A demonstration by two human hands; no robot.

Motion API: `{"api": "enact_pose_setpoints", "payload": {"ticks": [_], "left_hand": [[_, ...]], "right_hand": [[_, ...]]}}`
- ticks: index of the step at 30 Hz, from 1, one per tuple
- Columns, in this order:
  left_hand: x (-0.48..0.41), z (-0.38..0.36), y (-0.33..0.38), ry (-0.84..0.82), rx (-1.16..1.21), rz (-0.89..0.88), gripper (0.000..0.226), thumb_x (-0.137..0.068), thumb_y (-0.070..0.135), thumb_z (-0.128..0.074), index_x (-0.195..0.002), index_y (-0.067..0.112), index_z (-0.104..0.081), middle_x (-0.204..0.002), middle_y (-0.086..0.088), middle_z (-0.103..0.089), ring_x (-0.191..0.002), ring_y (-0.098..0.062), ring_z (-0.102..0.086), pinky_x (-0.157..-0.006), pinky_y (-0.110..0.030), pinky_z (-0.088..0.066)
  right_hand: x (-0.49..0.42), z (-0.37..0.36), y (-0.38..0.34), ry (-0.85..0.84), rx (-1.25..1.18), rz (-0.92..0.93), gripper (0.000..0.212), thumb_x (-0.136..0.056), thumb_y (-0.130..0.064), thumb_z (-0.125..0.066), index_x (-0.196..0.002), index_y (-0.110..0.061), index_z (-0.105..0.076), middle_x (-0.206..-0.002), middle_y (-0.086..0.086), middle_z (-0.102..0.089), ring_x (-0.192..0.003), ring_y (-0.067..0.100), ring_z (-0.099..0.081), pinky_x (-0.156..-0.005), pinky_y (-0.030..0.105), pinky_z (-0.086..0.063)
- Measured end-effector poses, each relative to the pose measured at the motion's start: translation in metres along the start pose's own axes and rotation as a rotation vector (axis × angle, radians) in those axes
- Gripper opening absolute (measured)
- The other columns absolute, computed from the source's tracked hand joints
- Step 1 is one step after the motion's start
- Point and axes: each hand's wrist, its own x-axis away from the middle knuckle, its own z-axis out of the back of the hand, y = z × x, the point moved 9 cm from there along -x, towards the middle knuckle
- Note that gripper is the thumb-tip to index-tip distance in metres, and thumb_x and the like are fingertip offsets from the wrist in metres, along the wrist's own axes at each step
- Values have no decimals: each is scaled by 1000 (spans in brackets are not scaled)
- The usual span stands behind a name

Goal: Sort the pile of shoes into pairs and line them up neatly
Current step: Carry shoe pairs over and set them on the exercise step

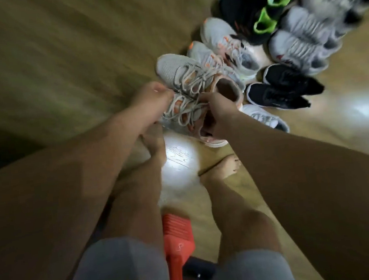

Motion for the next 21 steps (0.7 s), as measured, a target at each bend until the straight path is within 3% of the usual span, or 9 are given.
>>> {"api": "enact_pose_setpoints", "payload": {"ticks": [4, 7, 9, 10, 11, 12, 14, 18, 21], "left_hand": [[109, 120, 79, 129, 78, -134, 31, -75, 38, -59, -99, 20, -64, -102, -8, -70, -93, -25, -65, -89, -37, -51], [175, 204, 115, 271, 117, -219, 29, -83, 37, -61, -106, 21, -65, -107, -3, -69, -99, -24, -64, -91, -35, -51], [207, 251, 126, 366, 151, -256, 26, -89, 34, -61, -110, 20, -66, -110, 0, -69, -100, -20, -63, -87, -30, -49], [219, 269, 128, 401, 178, -261, 25, -90, 33, -60, -110, 20, -67, -109, 0, -69, -100, -19, -63, -84, -29, -48], [227, 287, 132, 434, 209, -271, 24, -89, 31, -61, -109, 21, -67, -109, 0, -69, -99, -19, -63, -83, -29, -48], [235, 303, 136, 459, 239, -282, 22, -89, 30, -61, -109, 21, -66, -108, 0, -69, -99, -19, -63, -84, -29, -48], [241, 335, 151, 498, 290, -304, 21, -89, 28, -61, -109, 21, -66, -107, 1, -68, -98, -18, -62, -85, -30, -49], [238, 397, 186, 560, 318, -344, 26, -92, 30, -60, -115, 19, -64, -103, 5, -63, -96, -13, -59, -82, -25, -45], [222, 447, 208, 597, 322, -328, 26, -91, 30, -61, -113, 18, -66, -106, 3, -65, -98, -13, -59, -83, -25, -45]], "right_hand": [[160, -51, -58, -86, -107, 44, 55, -73, -39, -69, -121, -13, -63, -108, 11, -73, -96, 33, -70, -70, 42, -57], [249, -94, -97, -113, -147, 87, 72, -59, -43, -74, -125, -17, -60, -112, 9, -71, -100, 34, -67, -73, 47, -54], [308, -129, -123, -166, -203, 133, 67, -62, -39, -74, -122, -14, -61, -111, 10, -72, -101, 33, -68, -80, 47, -52], [335, -145, -134, -200, -223, 154, 54, -69, -36, -72, -115, -10, -64, -104, 12, -74, -99, 32, -69, -83, 43, -53], [360, -161, -145, -246, -233, 184, 35, -78, -32, -68, -100, -4, -67, -87, 14, -75, -87, 28, -72, -77, 36, -55], [379, -175, -155, -300, -250, 203, 27, -87, -28, -62, -80, -2, -64, -64, 14, -70, -64, 25, -71, -62, 28, -56], [407, -206, -179, -403, -299, 207, 38, -94, -23, -53, -63, -3, -52, -39, 10, -53, -35, 21, -57, -40, 22, -47], [434, -268, -227, -484, -254, 233, 31, -90, -27, -51, -85, 0, -64, -64, 16, -68, -50, 29, -67, -60, 35, -49], [438, -311, -264, -526, -230, 188, 28, -90, -25, -49, -92, 0, -62, -66, 19, -67, -46, 31, -65, -51, 35, -54]]}}
